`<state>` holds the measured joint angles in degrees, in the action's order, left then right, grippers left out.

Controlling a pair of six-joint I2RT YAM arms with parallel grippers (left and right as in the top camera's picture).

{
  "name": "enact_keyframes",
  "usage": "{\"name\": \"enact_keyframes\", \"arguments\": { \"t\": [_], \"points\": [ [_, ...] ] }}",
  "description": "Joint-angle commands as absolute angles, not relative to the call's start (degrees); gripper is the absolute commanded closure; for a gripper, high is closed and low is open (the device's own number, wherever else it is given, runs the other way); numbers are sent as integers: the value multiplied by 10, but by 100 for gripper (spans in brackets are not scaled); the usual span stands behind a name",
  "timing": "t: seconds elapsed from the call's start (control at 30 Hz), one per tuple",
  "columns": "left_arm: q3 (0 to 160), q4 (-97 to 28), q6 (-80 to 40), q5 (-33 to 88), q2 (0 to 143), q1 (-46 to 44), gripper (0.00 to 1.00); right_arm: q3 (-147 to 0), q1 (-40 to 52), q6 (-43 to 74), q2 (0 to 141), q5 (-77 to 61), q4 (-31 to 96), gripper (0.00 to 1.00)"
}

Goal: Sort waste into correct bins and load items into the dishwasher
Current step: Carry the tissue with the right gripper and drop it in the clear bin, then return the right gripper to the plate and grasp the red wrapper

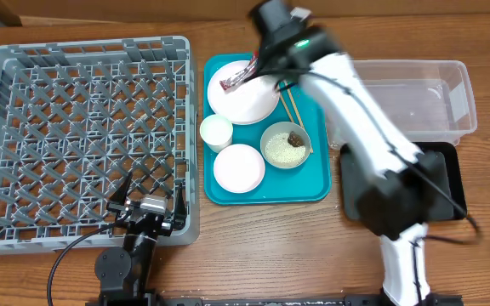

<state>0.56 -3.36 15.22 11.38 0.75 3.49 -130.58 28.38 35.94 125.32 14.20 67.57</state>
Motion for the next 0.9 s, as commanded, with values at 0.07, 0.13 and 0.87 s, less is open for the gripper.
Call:
{"name": "enact_keyframes", "arguments": {
  "t": [0.07, 0.13, 0.87],
  "points": [
    [3, -33, 154, 115, 3, 38, 0, -1322, 172, 363, 1198, 165, 759, 96],
    [3, -33, 154, 115, 3, 38, 0, -1302, 143, 362, 1199, 147, 765, 96],
    [3, -33, 154, 115, 3, 38, 0, -1242, 179, 351, 1192, -22, 621, 2]
  ]
}}
